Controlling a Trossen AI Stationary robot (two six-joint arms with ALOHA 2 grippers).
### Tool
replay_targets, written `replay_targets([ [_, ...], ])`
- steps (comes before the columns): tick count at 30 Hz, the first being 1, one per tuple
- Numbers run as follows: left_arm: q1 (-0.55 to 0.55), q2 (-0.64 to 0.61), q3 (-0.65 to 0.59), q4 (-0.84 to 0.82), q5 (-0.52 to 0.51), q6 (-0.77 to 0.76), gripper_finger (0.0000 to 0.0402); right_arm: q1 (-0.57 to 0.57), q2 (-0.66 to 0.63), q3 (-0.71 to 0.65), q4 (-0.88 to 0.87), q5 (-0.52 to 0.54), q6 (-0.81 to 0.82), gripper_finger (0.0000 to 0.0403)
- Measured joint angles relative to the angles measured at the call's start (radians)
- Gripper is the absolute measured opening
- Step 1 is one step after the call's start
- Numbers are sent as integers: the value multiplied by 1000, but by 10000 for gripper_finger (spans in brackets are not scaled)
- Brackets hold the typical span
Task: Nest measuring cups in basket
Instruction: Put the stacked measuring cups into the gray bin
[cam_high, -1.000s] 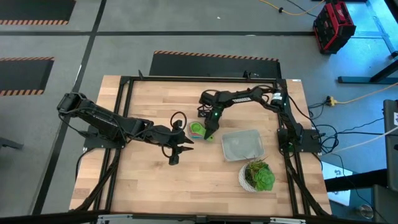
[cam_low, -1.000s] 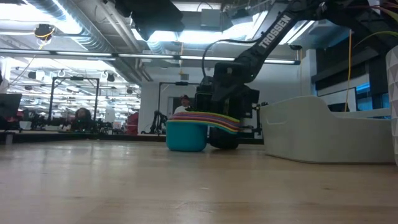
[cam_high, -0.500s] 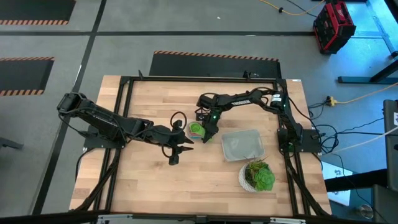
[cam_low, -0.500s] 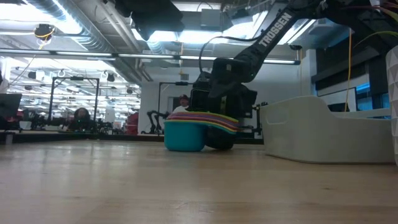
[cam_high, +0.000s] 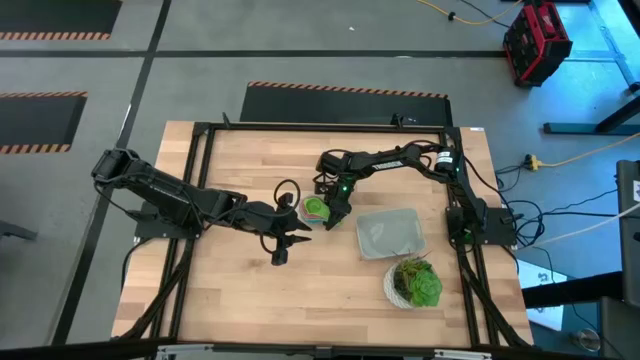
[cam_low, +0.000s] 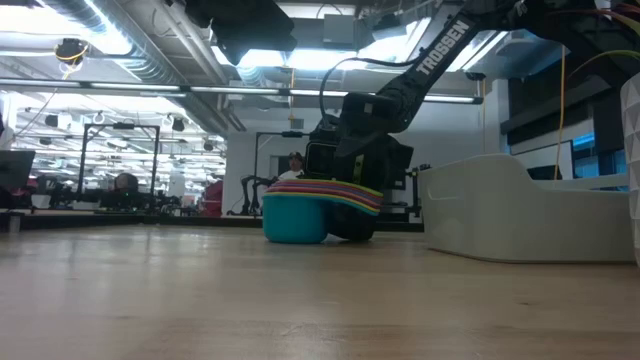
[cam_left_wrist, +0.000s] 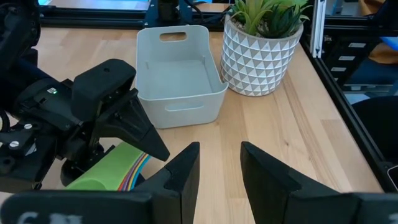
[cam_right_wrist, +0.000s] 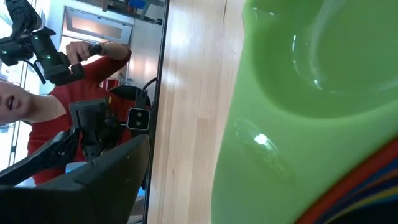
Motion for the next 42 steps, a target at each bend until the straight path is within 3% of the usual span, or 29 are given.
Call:
replay_targets([
  [5,0,0,0,0,0,0,110,0,0,0,0,1,0,361],
  [25,0,0,0,0,0,0,110,0,0,1,-1,3,-1,233],
  [42,0,0,0,0,0,0,110,0,0,1,0,3,-4,213],
])
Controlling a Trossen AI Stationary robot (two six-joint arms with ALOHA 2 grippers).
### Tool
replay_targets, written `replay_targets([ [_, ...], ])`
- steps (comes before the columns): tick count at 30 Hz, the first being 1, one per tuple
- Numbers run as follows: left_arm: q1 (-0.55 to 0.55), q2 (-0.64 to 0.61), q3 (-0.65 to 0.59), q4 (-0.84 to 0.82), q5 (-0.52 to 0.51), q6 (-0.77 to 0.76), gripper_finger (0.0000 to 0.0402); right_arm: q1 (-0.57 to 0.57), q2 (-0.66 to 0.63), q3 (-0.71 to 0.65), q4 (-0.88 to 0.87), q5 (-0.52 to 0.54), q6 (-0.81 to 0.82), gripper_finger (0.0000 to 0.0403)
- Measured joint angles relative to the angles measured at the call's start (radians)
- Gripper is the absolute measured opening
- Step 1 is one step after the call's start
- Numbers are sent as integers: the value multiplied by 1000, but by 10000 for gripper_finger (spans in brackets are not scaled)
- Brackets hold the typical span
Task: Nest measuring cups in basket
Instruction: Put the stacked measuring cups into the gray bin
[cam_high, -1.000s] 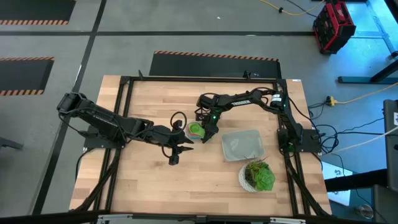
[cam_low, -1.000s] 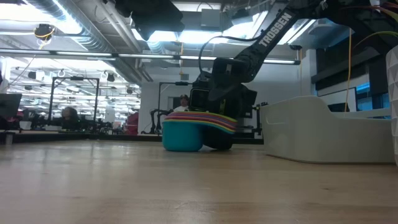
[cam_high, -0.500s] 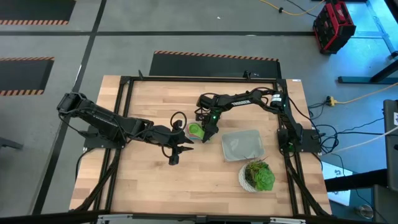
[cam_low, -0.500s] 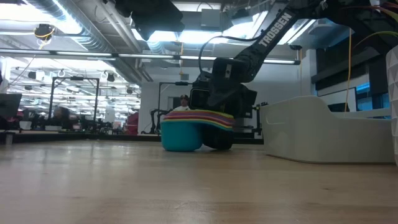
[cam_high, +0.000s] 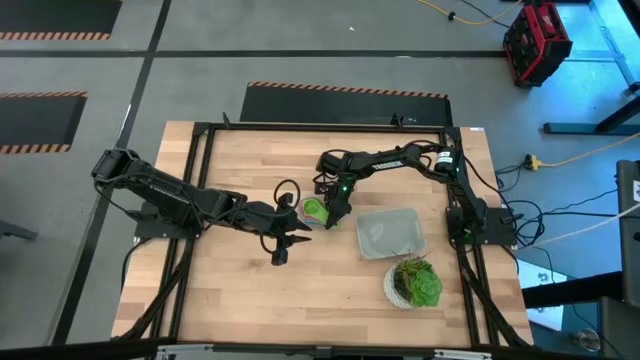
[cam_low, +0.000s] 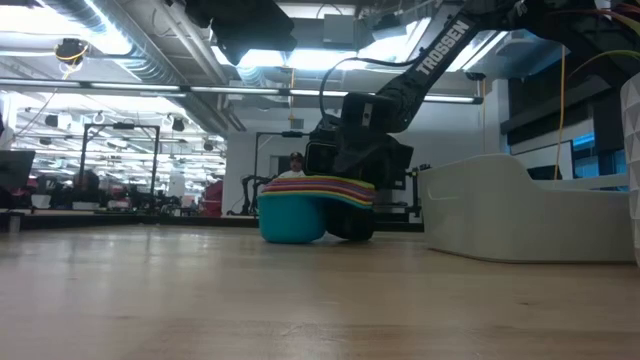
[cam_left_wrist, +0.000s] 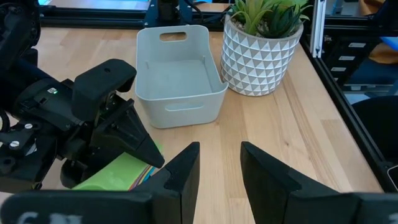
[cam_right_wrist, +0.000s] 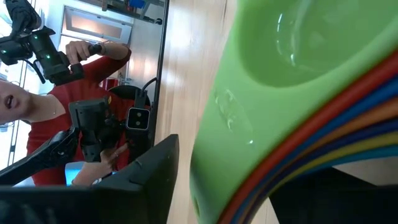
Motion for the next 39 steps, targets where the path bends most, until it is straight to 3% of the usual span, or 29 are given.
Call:
replay_targets([
  [17,0,0,0,0,0,0,110,0,0,0,0,0,0,211],
  [29,0,0,0,0,0,0,110,0,0,0,0,0,-3,135],
  [39,0,0,0,0,0,0,110,0,0,0,0,0,-3,130],
])
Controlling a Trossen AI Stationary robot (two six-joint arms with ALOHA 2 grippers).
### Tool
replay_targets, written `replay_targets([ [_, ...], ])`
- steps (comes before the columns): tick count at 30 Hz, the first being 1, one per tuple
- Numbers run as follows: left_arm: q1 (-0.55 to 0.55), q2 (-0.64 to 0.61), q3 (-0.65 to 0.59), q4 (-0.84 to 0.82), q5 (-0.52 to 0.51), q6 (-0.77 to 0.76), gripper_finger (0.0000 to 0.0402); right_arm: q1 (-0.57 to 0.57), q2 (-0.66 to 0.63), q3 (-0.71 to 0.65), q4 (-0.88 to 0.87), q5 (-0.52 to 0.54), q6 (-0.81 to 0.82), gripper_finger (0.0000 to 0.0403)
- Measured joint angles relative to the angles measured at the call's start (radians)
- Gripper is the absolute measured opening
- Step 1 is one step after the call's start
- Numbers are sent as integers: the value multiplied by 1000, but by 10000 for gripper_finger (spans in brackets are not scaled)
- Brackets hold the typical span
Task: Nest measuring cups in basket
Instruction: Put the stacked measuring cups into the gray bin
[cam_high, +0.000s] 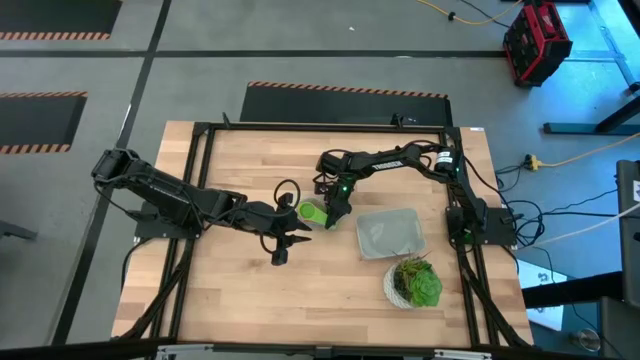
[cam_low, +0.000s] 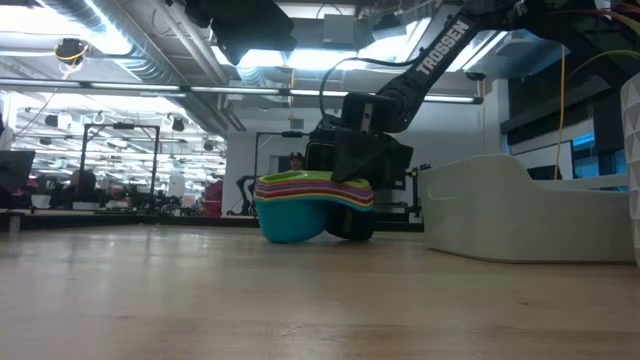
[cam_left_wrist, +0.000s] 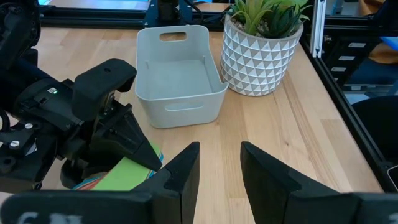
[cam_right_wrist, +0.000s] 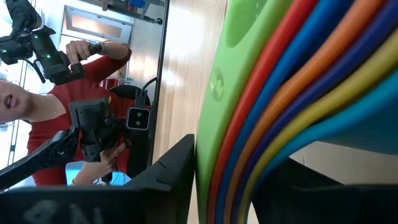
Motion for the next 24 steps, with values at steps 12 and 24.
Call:
replay_targets([
  [12,0,0,0,-2,0,0,110,-2,-9,-5,-7,-95,-49,130],
  [24,0,0,0,-9,0,-1,110,-6,-17,-3,-2,-212,-48,130],
])
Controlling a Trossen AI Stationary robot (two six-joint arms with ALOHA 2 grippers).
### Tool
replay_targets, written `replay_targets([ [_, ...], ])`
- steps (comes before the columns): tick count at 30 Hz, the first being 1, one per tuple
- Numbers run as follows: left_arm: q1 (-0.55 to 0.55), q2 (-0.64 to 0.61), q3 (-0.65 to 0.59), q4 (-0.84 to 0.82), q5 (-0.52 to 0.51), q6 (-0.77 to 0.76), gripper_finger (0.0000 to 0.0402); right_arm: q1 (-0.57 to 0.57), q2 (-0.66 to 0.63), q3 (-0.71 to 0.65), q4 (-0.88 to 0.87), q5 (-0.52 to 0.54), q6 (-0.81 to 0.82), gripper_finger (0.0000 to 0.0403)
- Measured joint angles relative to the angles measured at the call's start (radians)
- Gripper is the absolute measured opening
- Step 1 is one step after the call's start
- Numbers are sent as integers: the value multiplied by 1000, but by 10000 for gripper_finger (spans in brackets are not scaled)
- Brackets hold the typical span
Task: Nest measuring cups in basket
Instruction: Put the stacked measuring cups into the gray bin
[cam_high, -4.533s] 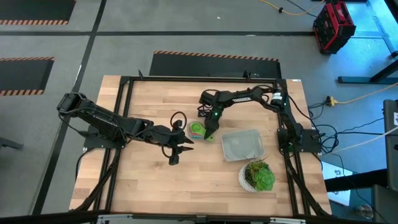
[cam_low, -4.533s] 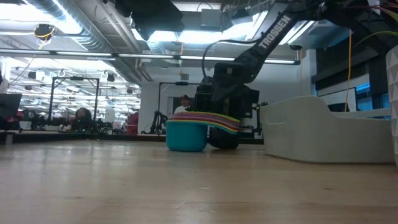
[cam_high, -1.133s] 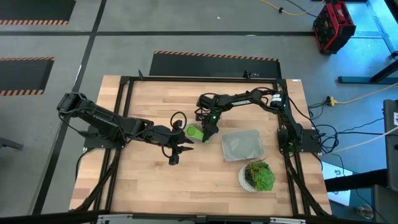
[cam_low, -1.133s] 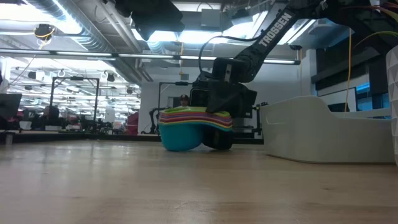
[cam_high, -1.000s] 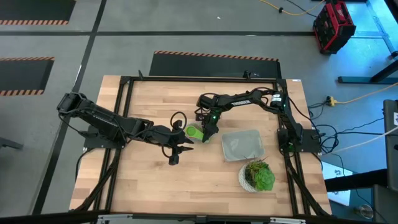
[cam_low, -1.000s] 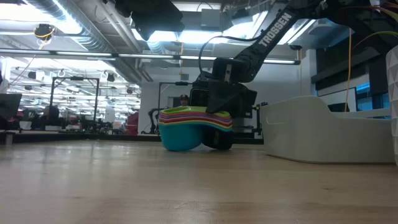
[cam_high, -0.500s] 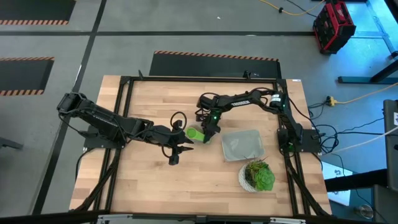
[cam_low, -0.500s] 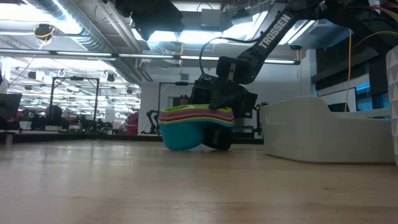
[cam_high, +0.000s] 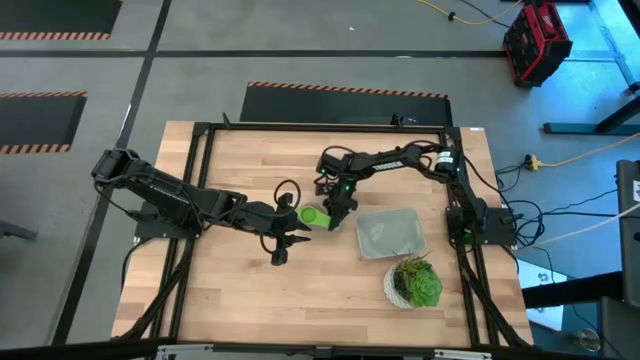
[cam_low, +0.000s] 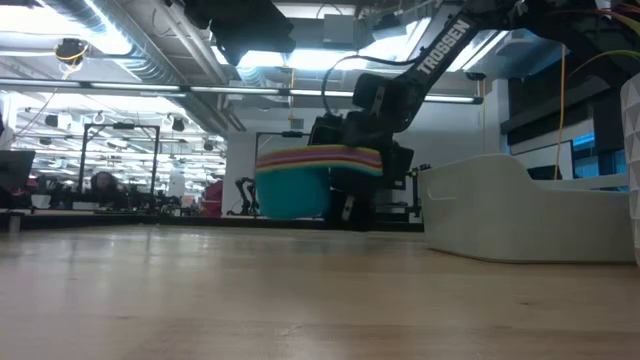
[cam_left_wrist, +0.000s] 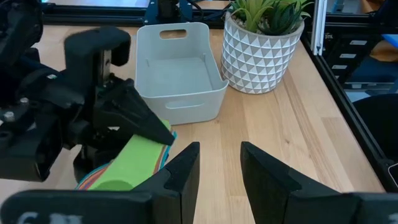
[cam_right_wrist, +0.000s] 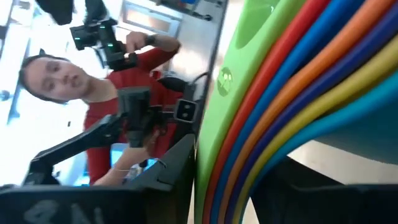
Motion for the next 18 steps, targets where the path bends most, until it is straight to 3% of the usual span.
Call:
replay_targets([
  [11,0,0,0,0,0,0,110,-37,-20,2,-21,-50,5,129],
  [18,0,0,0,-4,0,0,110,-65,-131,3,-48,-48,3,129],
])
